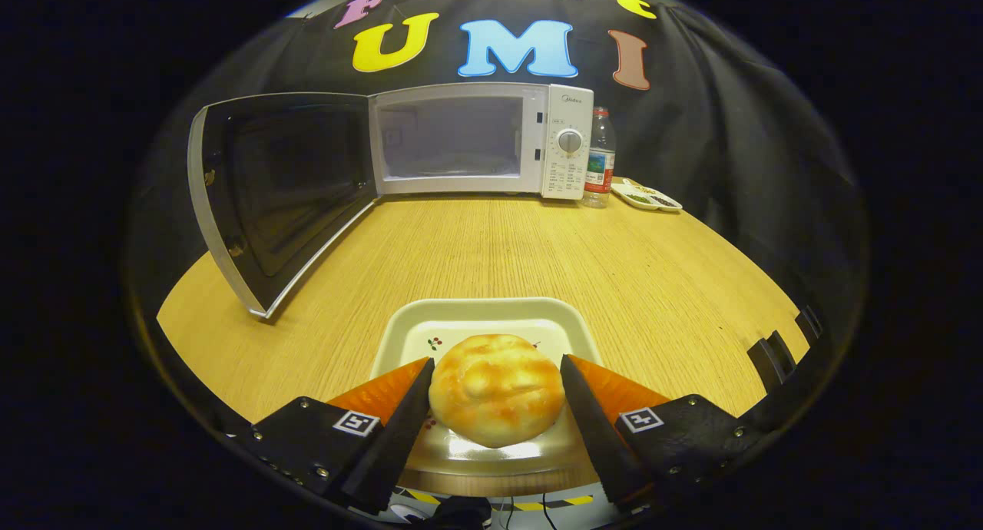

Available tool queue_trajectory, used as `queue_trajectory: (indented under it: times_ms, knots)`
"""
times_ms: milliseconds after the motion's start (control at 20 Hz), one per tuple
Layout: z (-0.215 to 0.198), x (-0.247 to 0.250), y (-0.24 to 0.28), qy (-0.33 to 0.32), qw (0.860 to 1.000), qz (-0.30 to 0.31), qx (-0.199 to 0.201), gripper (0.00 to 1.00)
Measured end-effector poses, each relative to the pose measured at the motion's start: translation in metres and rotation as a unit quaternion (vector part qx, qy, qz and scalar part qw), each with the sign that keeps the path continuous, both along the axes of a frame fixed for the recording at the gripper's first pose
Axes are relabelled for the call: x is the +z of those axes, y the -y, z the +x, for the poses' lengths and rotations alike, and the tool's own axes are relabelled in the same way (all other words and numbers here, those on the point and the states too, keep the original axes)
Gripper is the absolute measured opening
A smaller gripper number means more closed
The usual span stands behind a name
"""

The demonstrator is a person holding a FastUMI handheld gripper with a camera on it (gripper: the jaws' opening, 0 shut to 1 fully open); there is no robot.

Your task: Open the microwave, put the food inside, and close the microwave door.

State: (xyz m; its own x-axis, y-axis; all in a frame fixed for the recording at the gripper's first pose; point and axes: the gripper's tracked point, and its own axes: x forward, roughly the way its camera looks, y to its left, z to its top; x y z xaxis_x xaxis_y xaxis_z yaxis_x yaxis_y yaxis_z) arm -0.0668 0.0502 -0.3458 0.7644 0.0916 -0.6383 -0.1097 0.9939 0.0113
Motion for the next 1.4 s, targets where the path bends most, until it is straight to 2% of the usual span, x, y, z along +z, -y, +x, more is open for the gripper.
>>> queue_trajectory:
  times_ms: [200, 250, 550, 950, 1400]
  knots:
    - [-0.003, 0.001, -0.001, -0.010, 1.000, 0.017, -0.007, 0.84]
    - [-0.001, 0.002, -0.002, -0.016, 0.999, 0.029, -0.011, 0.77]
    - [0.032, 0.046, 0.000, 0.012, 0.994, 0.096, -0.043, 0.77]
    - [0.123, 0.103, -0.029, 0.061, 0.981, 0.178, -0.037, 0.77]
    - [0.210, 0.119, -0.063, 0.080, 0.966, 0.242, -0.034, 0.77]
